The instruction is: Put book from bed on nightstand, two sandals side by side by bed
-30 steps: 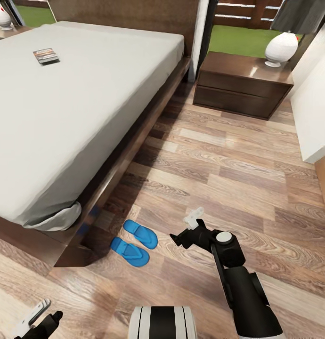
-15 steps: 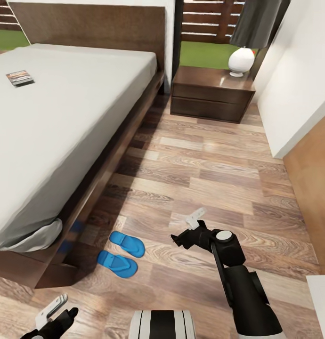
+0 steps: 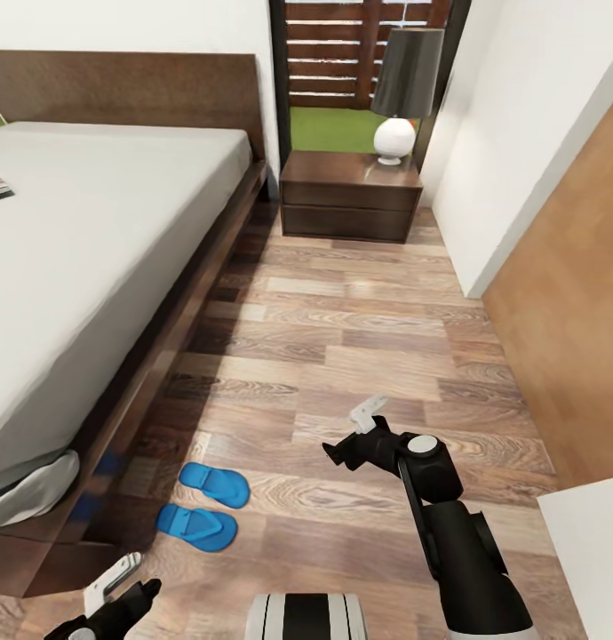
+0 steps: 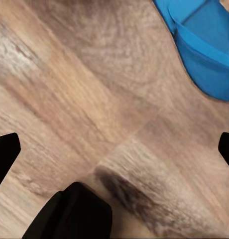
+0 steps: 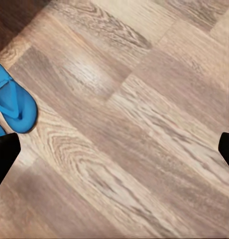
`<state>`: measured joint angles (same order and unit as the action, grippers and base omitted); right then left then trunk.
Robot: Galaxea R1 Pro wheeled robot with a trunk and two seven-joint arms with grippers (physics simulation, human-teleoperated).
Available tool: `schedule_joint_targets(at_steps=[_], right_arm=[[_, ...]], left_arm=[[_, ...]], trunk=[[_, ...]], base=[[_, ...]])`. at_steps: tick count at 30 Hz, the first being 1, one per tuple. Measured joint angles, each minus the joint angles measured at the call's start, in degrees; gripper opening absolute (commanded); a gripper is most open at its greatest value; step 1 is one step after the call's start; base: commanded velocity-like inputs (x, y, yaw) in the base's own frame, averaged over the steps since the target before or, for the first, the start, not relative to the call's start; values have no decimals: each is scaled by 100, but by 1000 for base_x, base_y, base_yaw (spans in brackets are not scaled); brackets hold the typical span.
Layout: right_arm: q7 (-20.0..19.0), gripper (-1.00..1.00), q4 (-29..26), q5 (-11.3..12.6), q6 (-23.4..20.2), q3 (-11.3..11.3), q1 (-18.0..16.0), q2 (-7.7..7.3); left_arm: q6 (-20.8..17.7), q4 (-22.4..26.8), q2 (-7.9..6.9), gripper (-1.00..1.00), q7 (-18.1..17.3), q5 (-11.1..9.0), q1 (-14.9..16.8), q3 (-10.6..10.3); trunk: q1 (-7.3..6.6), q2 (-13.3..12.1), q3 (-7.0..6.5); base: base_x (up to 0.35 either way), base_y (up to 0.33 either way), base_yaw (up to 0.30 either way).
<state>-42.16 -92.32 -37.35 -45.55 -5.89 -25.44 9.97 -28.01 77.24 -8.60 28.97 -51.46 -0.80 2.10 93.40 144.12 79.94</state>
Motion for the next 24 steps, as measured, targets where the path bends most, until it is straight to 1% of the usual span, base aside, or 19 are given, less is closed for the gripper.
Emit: schedule_joint_targets(at_steps=[2, 5, 11, 12, 13, 18, 19, 20, 24], right_arm=[[1, 100, 0, 0, -2, 0, -2, 0], [-1, 100, 0, 0, -5, 2, -8, 0], [-2, 100, 0, -1, -28, 44, -29, 0], [-3, 100, 0, 4, -81, 75, -36, 0], [-3, 100, 0, 13, -121, 87, -39, 0], [3, 100, -1, 77, -309, 117, -51, 0], [4, 100, -1, 88, -333, 120, -53, 0], [4, 100, -1, 89, -334, 120, -53, 0], [5, 100, 0, 119, -415, 127, -60, 0]], left_arm=[[-31, -18, 0, 100, -4, -1, 59, -103], [-76, -41, 3, 100, -88, 0, 207, -313], [-116, -69, 13, 100, -427, 1, 679, -815], [-121, -74, 22, 100, -491, -2, 827, -983], [-125, -75, 26, 100, -519, -1, 909, -1056], [-130, -84, 64, 100, -585, 1, 1228, -1301], [-129, -85, 70, 100, -590, 1, 1263, -1349], [-129, -85, 70, 100, -590, 3, 1265, -1350], [-80, -88, 77, 100, -598, 5, 1347, -1560]], trunk=[[-5, -3, -44], [-12, -7, -112], [-28, -15, -245], [-30, -16, -267], [-33, -18, -289], [-46, -24, -400], [-49, -26, -422], [-51, -27, -444], [-61, -32, -533]], base=[[0, 0, -268], [0, 0, -268], [0, 0, -268], [0, 0, -268], [0, 0, -268], [0, 0, -268], [0, 0, -268], [0, 0, -265], [0, 0, -189]])
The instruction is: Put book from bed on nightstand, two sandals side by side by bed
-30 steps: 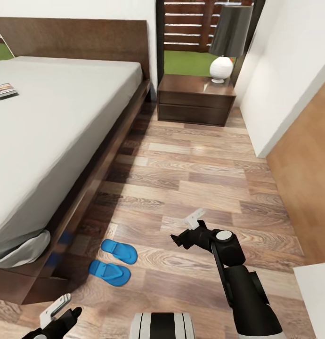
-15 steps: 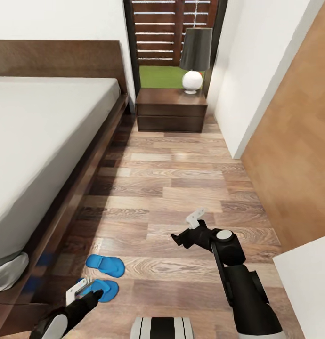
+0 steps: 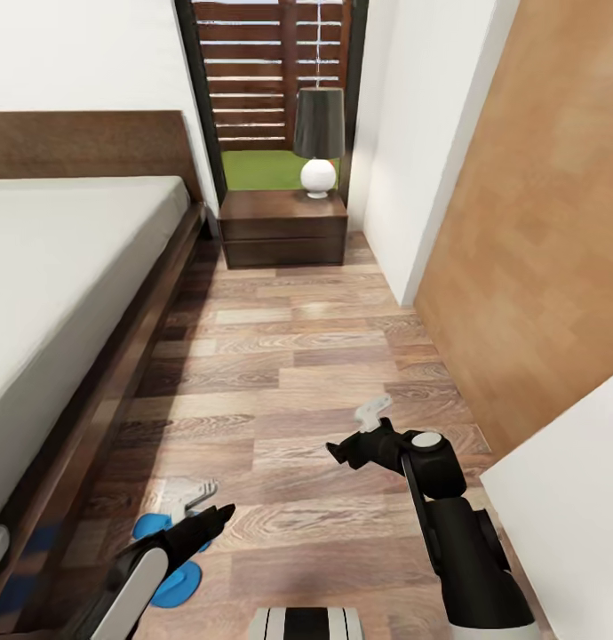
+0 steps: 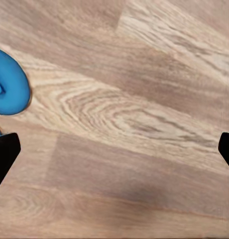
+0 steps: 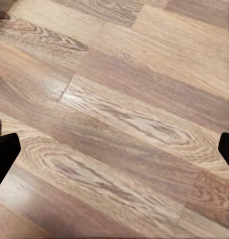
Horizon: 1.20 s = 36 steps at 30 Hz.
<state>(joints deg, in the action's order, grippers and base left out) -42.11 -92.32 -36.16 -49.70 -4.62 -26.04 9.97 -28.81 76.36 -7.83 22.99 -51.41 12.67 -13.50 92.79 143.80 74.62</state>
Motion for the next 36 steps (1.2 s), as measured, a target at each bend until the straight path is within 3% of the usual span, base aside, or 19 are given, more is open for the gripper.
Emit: schedule_joint_targets(at_steps=[8, 26, 30, 32, 36], right_arm=[[4, 100, 1, 51, -644, -15, 12, 1], [-10, 100, 0, 83, -772, -58, 54, 1], [-13, 100, 0, 87, -769, -57, 58, 1], [-11, 100, 5, 87, -767, -45, 57, 1], [4, 100, 11, 87, -764, -26, 49, 1]], left_arm=[[71, -299, 19, 100, -2, -29, 20, -196], [175, -662, 6, 100, 5, -67, 87, -107], [-6, -682, -28, 100, 2, -92, 407, 120], [-425, -820, -17, 100, 23, -96, 805, 321], [-692, -1040, 13, 100, 12, -112, 1075, 409]], trunk=[[-21, -11, -177], [-67, -35, -576], [-77, -40, -666], [-82, -43, -710], [-93, -48, -798]], base=[[0, 0, -57], [0, 0, -8], [0, 0, 0], [0, 0, 0], [0, 0, 0]])
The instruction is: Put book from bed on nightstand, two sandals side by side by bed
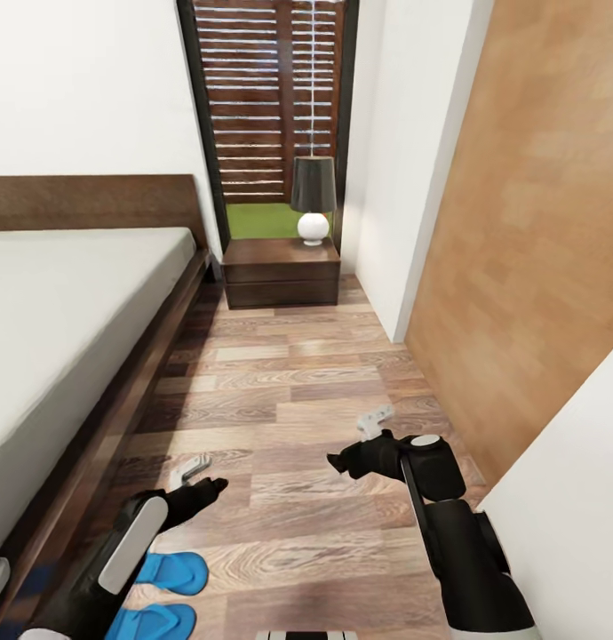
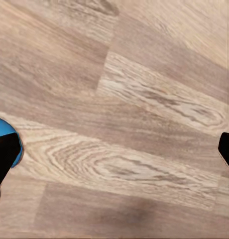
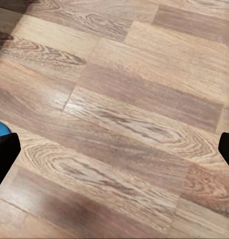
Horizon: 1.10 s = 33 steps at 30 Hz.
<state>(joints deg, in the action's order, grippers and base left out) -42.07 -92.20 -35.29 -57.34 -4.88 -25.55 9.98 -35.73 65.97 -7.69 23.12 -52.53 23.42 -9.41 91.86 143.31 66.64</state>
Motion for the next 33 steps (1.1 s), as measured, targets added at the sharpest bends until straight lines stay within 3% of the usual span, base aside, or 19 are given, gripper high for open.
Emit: schedule_joint_targets(at_steps=[1, 3, 10, 17, 33], right_arm=[[1, 100, 1, 4, 1, 4, -5, 0], [-13, 100, -2, 102, 2, 14, -17, 0], [-14, 100, -9, 377, 94, 24, -13, -19], [32, 100, -10, 433, 324, 18, -14, 0], [14, 100, -11, 453, 389, 1, -25, -2]], left_arm=[[-28, -50, 22, 100, -1, 1, 53, 5], [-37, -176, 237, 100, 42, 15, 135, -88], [-10, -235, 443, 100, 41, 36, -118, -185], [-2, -246, 466, 100, 58, 48, -204, -181], [4, -324, 452, 100, 73, 50, -233, -177]], trunk=[[-3, -1, -22], [-8, -4, -66], [-83, -129, -209], [-237, -409, -335], [-588, -1051, -606]], base=[[0, 0, 0], [0, 0, 0], [0, 0, 0], [0, 0, 0], [0, 0, 0]])
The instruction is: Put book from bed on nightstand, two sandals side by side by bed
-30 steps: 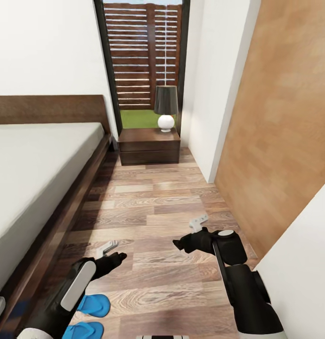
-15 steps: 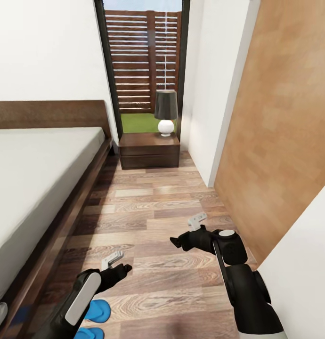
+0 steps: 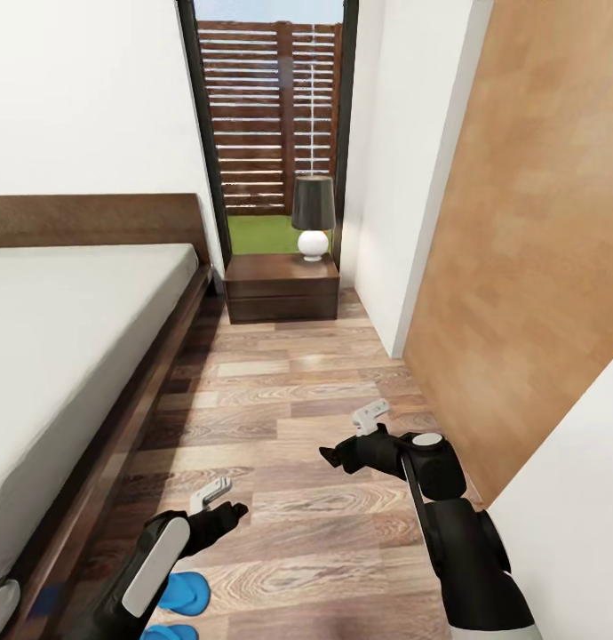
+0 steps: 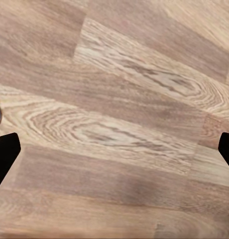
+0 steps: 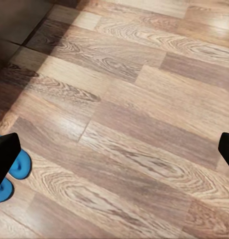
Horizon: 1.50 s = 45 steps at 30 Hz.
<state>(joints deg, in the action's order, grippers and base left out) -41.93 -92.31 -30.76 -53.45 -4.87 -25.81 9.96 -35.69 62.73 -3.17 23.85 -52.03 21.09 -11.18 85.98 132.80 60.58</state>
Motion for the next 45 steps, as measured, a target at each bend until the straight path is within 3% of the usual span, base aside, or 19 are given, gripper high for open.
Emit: schedule_joint_targets(at_steps=[10, 23, 34, 45], right_arm=[[10, 100, 0, 0, 23, -13, 1, 0], [27, 100, 0, 0, 26, -15, 1, 2], [24, 100, 0, -1, 19, -15, 8, 2], [27, 100, -1, -1, 21, -27, 10, -1]], left_arm=[[19, -10, -1, 100, 0, -24, -2, 28], [337, -23, -3, 100, 1, -5, -32, 134], [355, -18, -3, 100, -58, -19, -51, 134], [362, -25, -6, 100, -58, 1, -96, 134]], trunk=[[-220, -401, -177], [-505, -922, -411], [-506, -924, -411], [-508, -924, -411]], base=[[0, 0, 0], [0, 0, -8], [3, -20, -10], [152, -224, -1]])
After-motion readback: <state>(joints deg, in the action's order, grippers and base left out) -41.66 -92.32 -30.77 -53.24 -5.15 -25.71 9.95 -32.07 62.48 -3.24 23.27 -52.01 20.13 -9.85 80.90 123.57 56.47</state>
